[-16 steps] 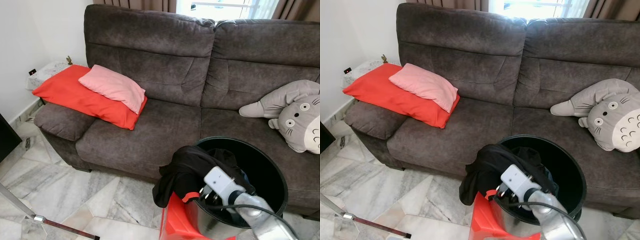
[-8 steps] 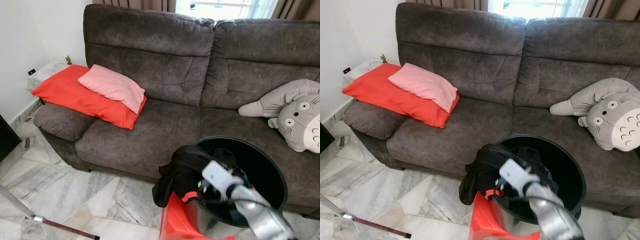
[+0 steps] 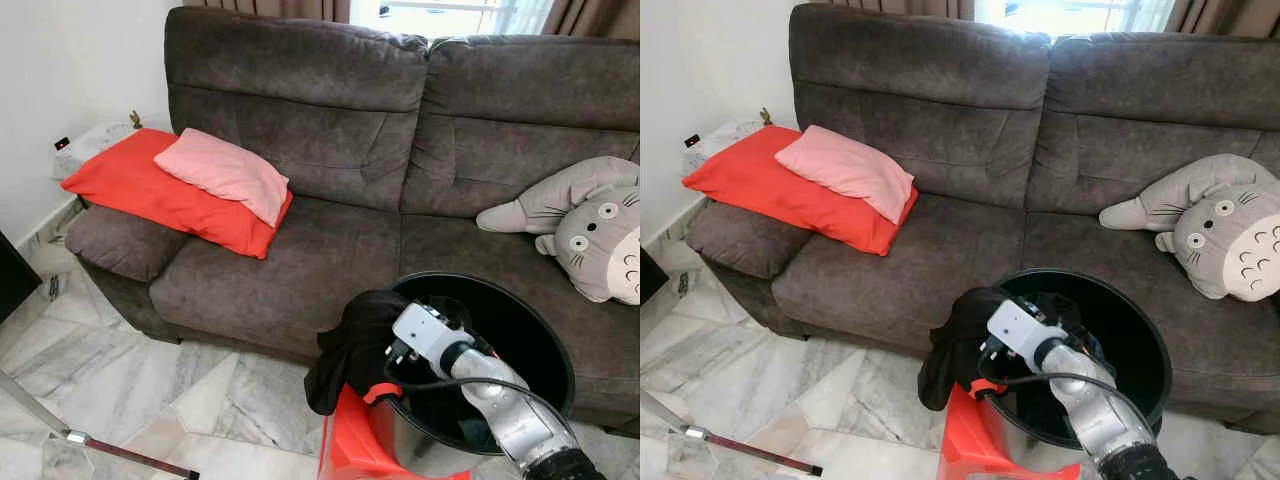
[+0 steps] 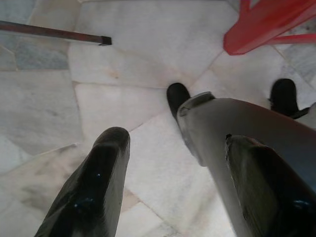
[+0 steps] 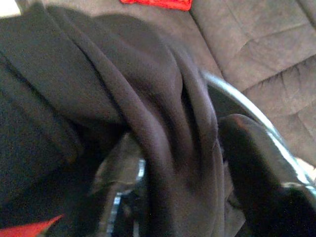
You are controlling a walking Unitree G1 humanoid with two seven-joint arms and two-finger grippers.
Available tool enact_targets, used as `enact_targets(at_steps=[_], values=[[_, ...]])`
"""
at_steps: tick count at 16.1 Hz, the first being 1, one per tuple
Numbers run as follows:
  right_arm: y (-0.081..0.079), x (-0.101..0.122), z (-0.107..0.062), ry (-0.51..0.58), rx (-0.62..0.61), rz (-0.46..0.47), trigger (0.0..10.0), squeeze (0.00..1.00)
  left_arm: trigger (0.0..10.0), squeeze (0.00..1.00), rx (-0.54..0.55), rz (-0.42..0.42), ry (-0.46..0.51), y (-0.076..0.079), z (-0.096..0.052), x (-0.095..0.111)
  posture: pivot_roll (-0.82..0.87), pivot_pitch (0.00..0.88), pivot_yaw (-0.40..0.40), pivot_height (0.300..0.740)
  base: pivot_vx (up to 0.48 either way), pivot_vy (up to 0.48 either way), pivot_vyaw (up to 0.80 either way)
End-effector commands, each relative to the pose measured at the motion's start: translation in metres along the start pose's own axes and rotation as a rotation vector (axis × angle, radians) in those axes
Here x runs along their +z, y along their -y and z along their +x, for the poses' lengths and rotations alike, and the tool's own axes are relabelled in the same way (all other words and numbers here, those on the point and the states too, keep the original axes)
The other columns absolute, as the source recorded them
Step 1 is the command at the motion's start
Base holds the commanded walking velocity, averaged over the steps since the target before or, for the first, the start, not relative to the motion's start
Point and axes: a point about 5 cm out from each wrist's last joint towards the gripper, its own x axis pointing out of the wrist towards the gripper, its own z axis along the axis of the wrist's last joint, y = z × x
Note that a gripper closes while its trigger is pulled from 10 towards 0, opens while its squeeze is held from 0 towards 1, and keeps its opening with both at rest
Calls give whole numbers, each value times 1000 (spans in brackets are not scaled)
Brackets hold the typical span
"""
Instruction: Hang hanger
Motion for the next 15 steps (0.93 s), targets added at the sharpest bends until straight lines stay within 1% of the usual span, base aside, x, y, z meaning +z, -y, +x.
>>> enact_targets(at_steps=[1, 3, 5, 6, 7, 8, 10, 11, 12, 13, 14, 15], values=[[5, 6, 3, 25, -14, 11, 0, 0, 10000, 0, 4, 9, -28, 2, 0, -6, -124, 63, 35, 740, 0, 0, 0], [11, 15, 6, 66, -29, -1, 0, 0, 10000, 0, 4, 10, -26, 6, 1, -5, -125, 62, 36, 740, 0, 0, 0], [20, 33, 9, 136, -56, 33, 0, 0, 10000, 0, 3, 13, -25, 9, 1, -4, -124, 62, 36, 740, 0, 0, 0], [22, 38, 9, 160, -62, 43, 0, 0, 10000, 0, 3, 13, -24, 10, 1, -4, -122, 63, 36, 740, 0, 0, 0], [24, 45, 8, 199, -68, 67, 0, 0, 10000, 0, 4, 17, -25, 10, 1, -3, -123, 63, 36, 740, 0, 0, 0], [26, 57, 8, 256, -65, 66, 0, 0, 10000, 0, 6, 17, -22, 10, 2, -2, -125, 63, 36, 740, 0, 0, 0], [29, 60, 9, 280, -66, 22, 0, 0, 10000, 0, 10, 17, -19, 7, 1, -2, -123, 63, 35, 740, 0, 0, 0], [37, 63, 10, 299, -86, -41, 0, 0, 10000, 0, 19, 13, -17, 0, 0, -3, -117, 61, 36, 740, 0, 0, 0], [44, 64, 11, 303, -111, -74, 0, 0, 10000, 0, 24, 12, -17, -4, -1, -3, -116, 61, 35, 740, 0, 0, 0], [59, 63, 11, 285, -160, -156, 0, 0, 10000, 0, 33, 9, -21, -10, -2, -6, -113, 60, 37, 740, 0, 0, 0], [69, 61, 11, 267, -190, -208, 0, 0, 10000, 0, 38, 9, -23, -13, -3, -8, -109, 59, 36, 740, 0, 0, 0], [84, 61, 8, 258, -236, -253, 0, 0, 10000, 0, 44, 6, -26, -16, -4, -10, -107, 59, 37, 740, 0, 0, 0]])
